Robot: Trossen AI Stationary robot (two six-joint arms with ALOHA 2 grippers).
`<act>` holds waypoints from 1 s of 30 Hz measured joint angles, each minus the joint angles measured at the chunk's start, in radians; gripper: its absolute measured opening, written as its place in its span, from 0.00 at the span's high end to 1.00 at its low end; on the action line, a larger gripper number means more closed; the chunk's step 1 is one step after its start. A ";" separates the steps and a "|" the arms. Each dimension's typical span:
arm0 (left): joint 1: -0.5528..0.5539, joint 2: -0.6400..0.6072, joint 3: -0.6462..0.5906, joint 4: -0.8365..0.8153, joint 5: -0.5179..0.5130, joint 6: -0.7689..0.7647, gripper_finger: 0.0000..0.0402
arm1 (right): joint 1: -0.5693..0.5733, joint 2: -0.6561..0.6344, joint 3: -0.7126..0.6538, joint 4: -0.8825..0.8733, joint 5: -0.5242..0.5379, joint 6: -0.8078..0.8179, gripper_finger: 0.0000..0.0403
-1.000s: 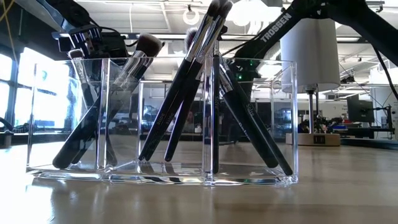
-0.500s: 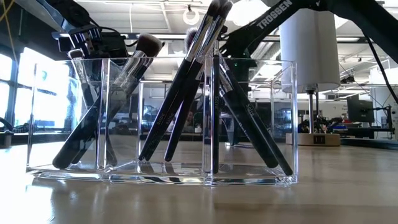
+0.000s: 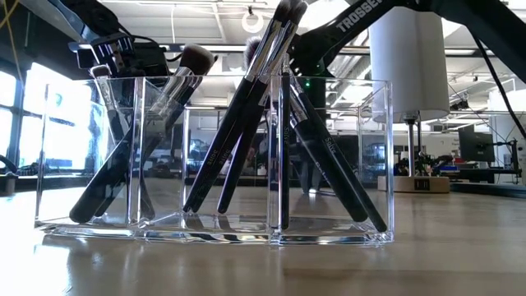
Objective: Put items in baskets/containers
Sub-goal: Put the black eyeshadow brush into the transparent organizer
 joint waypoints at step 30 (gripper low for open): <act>0.000 0.000 0.000 -0.016 -0.024 0.002 1.00 | -0.083 -0.003 0.009 0.029 -0.028 0.082 0.79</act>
